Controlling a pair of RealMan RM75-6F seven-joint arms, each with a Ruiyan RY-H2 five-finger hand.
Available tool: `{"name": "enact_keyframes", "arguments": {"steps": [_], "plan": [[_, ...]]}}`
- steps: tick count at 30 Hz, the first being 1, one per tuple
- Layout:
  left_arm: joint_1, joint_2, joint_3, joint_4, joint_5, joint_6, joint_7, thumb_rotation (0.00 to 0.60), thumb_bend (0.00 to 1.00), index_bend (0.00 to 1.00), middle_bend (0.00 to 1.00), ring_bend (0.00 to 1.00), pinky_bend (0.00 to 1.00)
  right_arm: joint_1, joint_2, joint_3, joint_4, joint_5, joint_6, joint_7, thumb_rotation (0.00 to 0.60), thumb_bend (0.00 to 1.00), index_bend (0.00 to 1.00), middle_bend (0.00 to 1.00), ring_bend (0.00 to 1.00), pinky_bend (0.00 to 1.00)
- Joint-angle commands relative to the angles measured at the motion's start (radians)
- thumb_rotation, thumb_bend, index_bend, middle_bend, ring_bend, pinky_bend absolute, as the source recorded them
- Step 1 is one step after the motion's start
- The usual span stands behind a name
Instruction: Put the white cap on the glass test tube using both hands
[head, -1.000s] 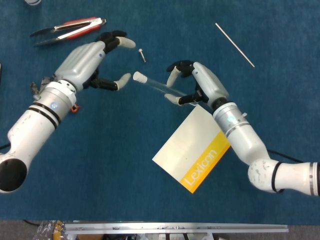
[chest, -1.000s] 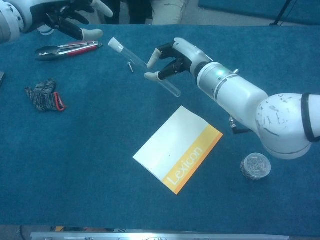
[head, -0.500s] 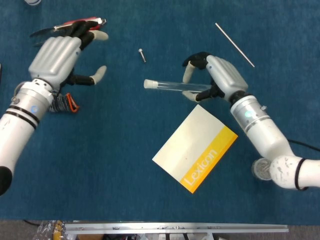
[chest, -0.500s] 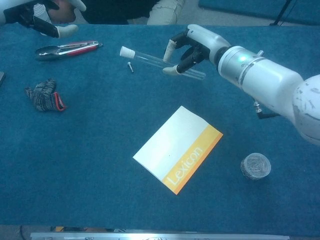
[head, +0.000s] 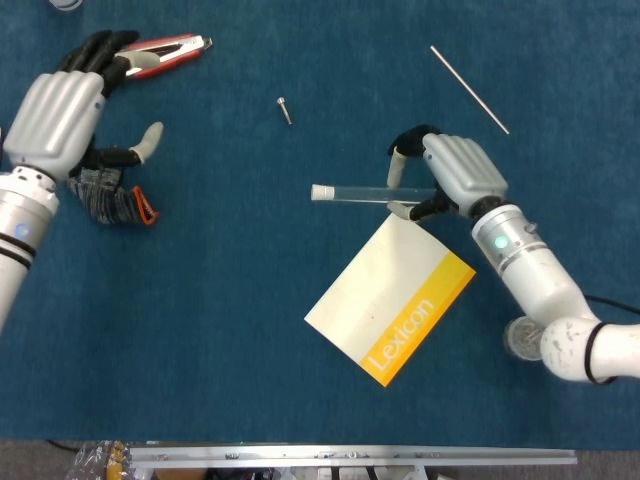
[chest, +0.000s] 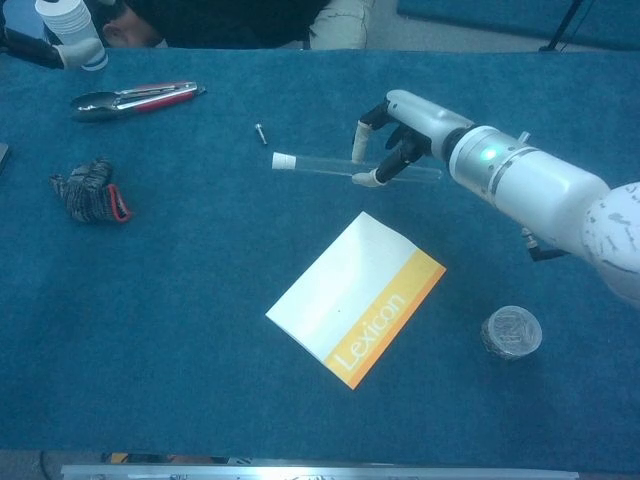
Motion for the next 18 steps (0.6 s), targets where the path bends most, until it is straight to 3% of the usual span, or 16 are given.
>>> {"name": "enact_keyframes", "arguments": {"steps": [1,15,18], "plan": [[0.016,0.006,-0.001,0.007,0.019,0.009,-0.011,0.411,0.37,0.19,0.07,0.0,0.08,0.01,-0.04,-0.015,0.042,-0.004,0.011,-0.017,0.6,0.38,0.75,0.31,0.15,0.26],[0.073,0.028,-0.005,0.01,0.08,0.019,-0.05,0.413,0.37,0.19,0.07,0.0,0.08,0.037,-0.223,-0.042,0.245,0.022,0.02,-0.095,0.6,0.38,0.74,0.28,0.15,0.26],[0.083,0.027,-0.005,0.015,0.092,0.022,-0.056,0.412,0.37,0.19,0.07,0.0,0.08,0.038,-0.231,-0.044,0.256,0.029,0.014,-0.113,0.6,0.38,0.68,0.25,0.13,0.26]]}}
